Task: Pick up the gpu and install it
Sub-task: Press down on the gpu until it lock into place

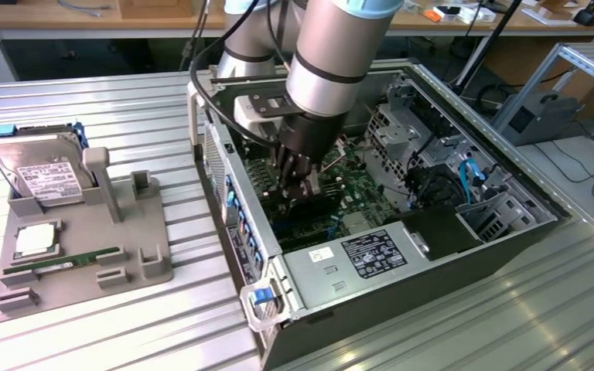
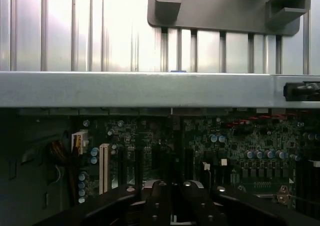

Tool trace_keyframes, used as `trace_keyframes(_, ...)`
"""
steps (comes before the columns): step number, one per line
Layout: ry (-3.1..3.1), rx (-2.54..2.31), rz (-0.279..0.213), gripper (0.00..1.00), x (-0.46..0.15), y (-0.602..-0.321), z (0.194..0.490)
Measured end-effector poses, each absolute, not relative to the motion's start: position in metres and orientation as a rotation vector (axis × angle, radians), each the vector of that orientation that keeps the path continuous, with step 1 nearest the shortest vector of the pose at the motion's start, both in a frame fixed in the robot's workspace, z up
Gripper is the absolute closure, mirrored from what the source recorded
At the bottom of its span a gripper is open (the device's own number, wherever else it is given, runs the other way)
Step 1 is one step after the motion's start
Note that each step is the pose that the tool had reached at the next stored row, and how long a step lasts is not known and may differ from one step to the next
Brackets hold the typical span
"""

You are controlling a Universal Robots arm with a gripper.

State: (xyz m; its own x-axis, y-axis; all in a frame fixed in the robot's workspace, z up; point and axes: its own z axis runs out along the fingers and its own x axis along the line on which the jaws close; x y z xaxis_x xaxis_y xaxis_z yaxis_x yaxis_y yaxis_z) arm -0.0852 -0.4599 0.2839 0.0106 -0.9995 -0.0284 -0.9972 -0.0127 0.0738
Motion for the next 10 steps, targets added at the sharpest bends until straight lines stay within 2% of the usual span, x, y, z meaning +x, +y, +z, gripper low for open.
trace_keyframes(10, -2.184, 2.21, -0.112, 0.89, -0.0852, -0.4538, 0.2776)
